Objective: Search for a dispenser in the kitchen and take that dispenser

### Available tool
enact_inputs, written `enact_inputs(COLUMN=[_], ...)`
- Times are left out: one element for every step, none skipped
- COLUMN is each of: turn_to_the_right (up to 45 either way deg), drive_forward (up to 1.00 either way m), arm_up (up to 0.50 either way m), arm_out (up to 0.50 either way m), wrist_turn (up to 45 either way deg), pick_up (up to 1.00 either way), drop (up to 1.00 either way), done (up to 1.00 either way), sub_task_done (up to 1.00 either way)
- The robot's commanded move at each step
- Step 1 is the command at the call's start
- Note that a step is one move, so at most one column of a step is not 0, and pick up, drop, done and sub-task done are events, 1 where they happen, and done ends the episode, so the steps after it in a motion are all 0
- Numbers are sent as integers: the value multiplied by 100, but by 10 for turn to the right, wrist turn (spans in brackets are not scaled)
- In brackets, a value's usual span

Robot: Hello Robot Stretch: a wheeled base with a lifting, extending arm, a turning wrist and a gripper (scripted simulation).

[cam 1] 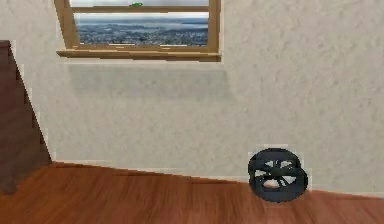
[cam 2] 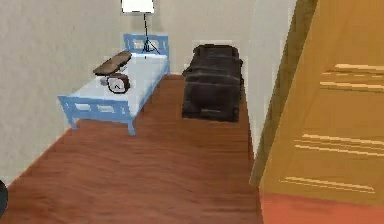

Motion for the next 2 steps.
enact_inputs(turn_to_the_right=[0, -450], drive_forward=[50, 0], arm_up=[0, 0], arm_out=[0, 0], wrist_turn=[0, 0], pick_up=[0, 0], drop=[0, 0], done=[0, 0], sub_task_done=[0, 0])
